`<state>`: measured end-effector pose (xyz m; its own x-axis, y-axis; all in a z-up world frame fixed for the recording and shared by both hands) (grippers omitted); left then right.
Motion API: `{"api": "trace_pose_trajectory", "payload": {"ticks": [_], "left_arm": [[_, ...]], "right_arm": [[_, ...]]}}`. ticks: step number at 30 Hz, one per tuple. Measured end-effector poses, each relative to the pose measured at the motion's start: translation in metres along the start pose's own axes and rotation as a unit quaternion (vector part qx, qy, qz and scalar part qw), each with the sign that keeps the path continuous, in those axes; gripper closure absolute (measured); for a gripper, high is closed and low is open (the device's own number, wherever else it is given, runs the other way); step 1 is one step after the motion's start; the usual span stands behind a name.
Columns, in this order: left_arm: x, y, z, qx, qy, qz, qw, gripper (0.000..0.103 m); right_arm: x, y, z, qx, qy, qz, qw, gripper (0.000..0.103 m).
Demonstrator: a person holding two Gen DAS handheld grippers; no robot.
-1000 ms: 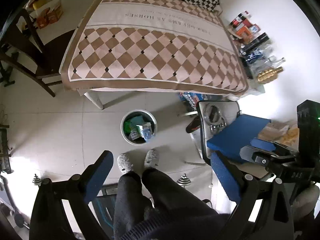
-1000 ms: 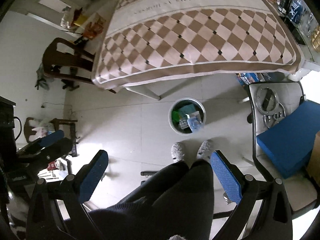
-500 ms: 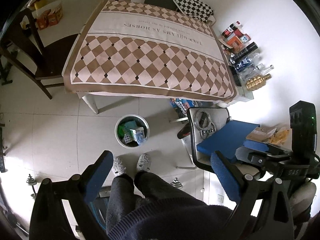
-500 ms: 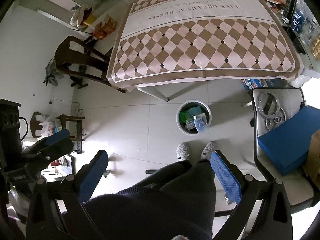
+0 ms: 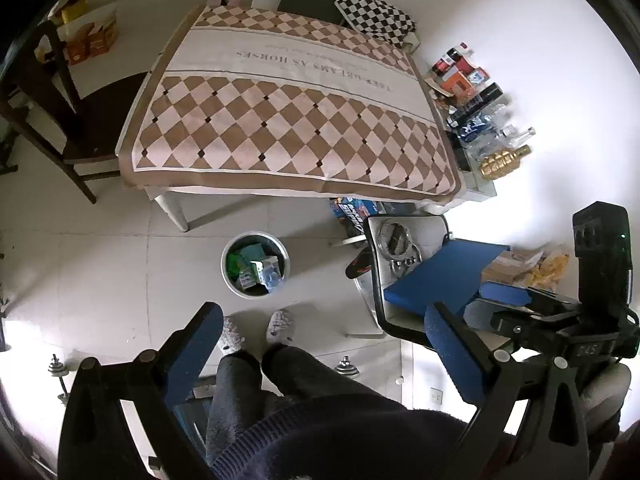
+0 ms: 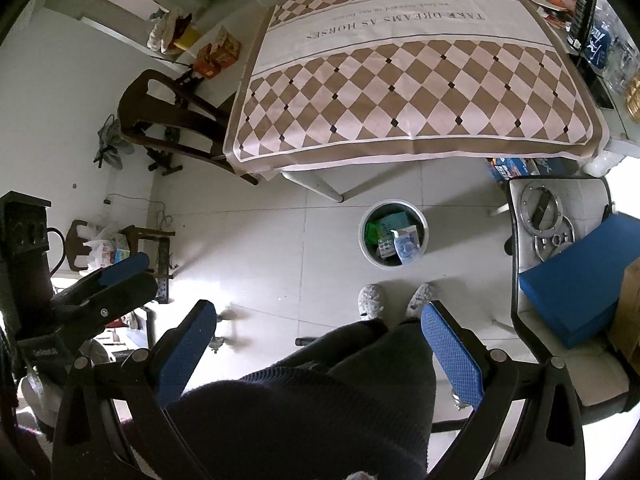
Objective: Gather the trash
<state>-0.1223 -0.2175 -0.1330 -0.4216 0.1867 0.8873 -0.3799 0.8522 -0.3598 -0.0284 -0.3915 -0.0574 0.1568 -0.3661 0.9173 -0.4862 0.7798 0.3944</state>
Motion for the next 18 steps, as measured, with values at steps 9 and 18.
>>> {"api": "trace_pose_trajectory", "payload": {"ticks": [9,18], "left_arm": [[0.001,-0.004,0.001,-0.011,0.003,0.012,0.9999,0.000],[0.002,-0.006,0.002,-0.014,0.005,0.015,0.9998,0.000]], "right_arm": [[0.007,0.001,0.010,-0.004,0.001,-0.008,1.000,0.000],[0.009,-0.003,0.011,-0.013,0.002,-0.017,1.000,0.000]]}}
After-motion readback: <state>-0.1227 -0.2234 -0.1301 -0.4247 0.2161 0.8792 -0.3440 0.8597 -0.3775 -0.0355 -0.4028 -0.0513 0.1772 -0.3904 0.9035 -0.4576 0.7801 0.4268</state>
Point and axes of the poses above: each gripper's, at about its wrist camera, not at the fingertips, and x roughly against the way its jaws point, y to its left, z to its underside, the point moved 2 cm from there along -x, roughly the way its jaws point, and after that the axes turned 10 degrees about -x, right-handed, at the moved point
